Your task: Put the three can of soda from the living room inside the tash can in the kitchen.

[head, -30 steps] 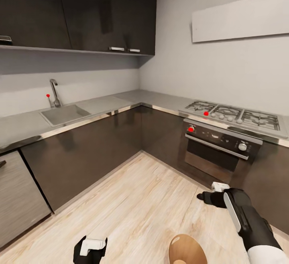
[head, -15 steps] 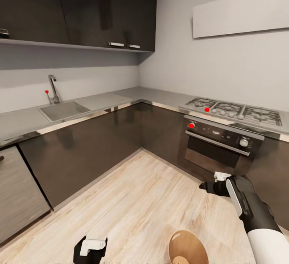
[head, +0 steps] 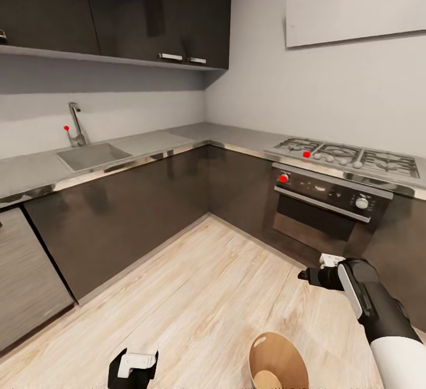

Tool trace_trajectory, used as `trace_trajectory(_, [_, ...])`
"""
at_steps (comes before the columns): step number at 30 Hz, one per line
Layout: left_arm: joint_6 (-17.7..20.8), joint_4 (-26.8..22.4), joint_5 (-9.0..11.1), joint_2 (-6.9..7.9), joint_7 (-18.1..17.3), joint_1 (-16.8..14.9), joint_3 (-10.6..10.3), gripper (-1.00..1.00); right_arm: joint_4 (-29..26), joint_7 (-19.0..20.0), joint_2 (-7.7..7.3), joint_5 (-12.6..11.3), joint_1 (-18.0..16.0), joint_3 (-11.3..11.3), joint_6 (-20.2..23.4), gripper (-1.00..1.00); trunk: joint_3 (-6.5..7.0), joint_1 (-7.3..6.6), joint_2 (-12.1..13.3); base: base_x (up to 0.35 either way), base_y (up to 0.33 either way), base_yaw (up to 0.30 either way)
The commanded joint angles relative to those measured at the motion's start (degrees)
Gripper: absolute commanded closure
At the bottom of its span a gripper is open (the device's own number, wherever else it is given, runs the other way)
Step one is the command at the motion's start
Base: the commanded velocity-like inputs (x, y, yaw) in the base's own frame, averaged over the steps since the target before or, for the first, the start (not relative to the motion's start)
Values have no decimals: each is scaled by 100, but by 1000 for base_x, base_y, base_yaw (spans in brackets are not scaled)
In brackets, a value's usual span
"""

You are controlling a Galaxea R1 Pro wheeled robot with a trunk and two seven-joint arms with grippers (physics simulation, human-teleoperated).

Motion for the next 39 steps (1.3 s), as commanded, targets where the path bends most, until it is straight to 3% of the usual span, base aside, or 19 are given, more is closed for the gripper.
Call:
trace_trajectory(1, [1,1,0,0,0,-1,0,-100,0,0,0,-3,0,-7,0,-100,-19,23,-42,0,0,0])
trace_trajectory(28, [13,41,-9,-17,-15,-1,-9,-100,4,1,4,1,8,33,0,-100,-506,616,-1124,0,0,0])
trace_trajectory(39, [16,42,-9,-17,-15,-2,-9,-100,577,2,42,-9,-8,35,0,-100,-703,857,-1566,0,0,0])
